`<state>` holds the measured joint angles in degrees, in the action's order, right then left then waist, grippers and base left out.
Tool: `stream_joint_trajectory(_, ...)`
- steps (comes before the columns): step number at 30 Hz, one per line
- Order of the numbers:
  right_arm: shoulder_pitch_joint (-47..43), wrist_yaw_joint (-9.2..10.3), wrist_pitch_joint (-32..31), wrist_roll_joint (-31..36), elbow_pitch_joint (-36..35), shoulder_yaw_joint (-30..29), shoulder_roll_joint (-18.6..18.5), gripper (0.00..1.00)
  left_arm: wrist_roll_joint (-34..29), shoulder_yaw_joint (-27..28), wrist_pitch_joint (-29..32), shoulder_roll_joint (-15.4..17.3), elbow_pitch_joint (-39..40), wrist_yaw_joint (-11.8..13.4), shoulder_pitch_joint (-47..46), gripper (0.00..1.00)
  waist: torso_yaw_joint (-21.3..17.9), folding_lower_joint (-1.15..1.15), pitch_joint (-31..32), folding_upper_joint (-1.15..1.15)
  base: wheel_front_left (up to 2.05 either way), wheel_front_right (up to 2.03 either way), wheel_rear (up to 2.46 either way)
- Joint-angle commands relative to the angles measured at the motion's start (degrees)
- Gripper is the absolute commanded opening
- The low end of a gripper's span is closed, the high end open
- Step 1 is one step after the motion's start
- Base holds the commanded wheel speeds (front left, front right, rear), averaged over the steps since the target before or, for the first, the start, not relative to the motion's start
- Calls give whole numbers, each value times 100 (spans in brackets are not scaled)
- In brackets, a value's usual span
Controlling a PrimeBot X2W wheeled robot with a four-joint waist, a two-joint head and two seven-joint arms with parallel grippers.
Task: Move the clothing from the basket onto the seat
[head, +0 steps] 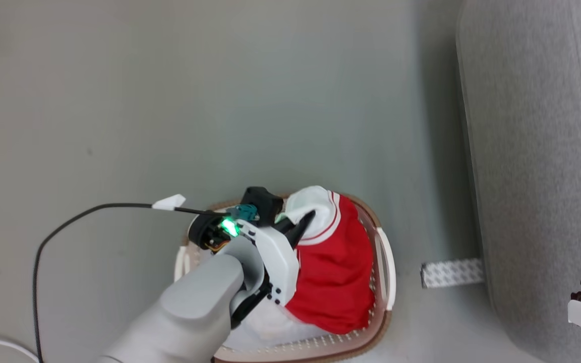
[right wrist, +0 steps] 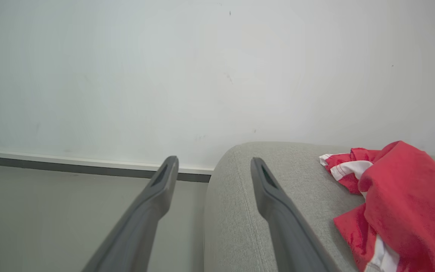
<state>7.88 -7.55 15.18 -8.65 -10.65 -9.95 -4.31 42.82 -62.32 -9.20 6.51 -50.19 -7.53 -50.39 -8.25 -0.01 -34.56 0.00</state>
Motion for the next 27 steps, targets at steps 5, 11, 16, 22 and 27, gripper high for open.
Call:
stream_joint_trajectory(5, -88, 11, -1, -6, 221, -142, -56, 100, 258, 206, -307, 202, 376, 37, 59, 0, 433, 1, 1037, 0, 0, 0, 0)
stream_joint_trajectory(11, -134, 11, -1, -38, 399, -209, -92, 100, 340, 532, -486, 488, 1089, 362, 122, 0, 639, 1, 1696, 0, 0, 0, 0)
stream_joint_trajectory(16, -248, 11, -1, -14, 612, -175, -117, 100, 283, 764, -538, 837, 1949, 756, 291, 0, 758, 1, 2186, 0, 0, 0, 0)
stream_joint_trajectory(22, -426, 11, -1, -29, 824, -63, -127, 100, 269, 929, -492, 1283, 2882, 1156, 577, 0, 828, 1, 2611, 0, 0, 0, 0)
stream_joint_trajectory(27, -751, 11, -1, -4, 1058, 153, -186, 100, 375, 1064, -355, 1740, 3566, 1515, 962, 0, 850, 1, 3147, 0, 0, 0, 0)
